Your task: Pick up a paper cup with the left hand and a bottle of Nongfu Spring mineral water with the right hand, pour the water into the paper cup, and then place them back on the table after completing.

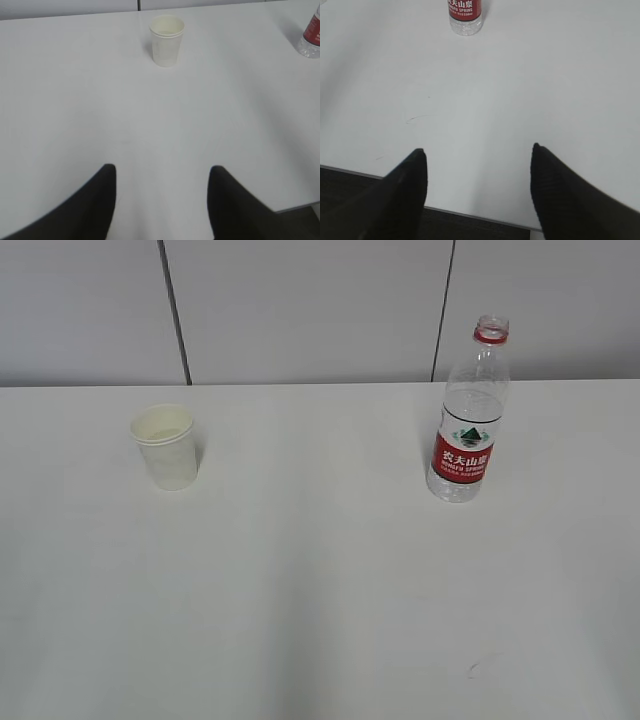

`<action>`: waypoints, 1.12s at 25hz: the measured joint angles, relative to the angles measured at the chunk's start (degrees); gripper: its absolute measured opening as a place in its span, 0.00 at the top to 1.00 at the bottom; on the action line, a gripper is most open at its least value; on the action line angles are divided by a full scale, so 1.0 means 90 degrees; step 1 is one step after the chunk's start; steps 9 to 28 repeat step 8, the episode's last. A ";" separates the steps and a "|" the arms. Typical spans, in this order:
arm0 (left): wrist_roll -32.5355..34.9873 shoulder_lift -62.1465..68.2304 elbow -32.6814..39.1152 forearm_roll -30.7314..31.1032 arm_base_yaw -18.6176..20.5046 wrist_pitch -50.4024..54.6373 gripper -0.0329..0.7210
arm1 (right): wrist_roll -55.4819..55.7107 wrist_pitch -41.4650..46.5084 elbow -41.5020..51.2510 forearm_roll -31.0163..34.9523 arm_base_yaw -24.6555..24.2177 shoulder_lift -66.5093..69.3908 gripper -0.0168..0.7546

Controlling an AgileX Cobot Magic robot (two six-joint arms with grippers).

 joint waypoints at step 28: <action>0.0000 0.0000 0.0000 0.0000 0.0000 0.0000 0.46 | 0.0000 0.0000 0.0000 0.0000 0.0000 0.0000 0.35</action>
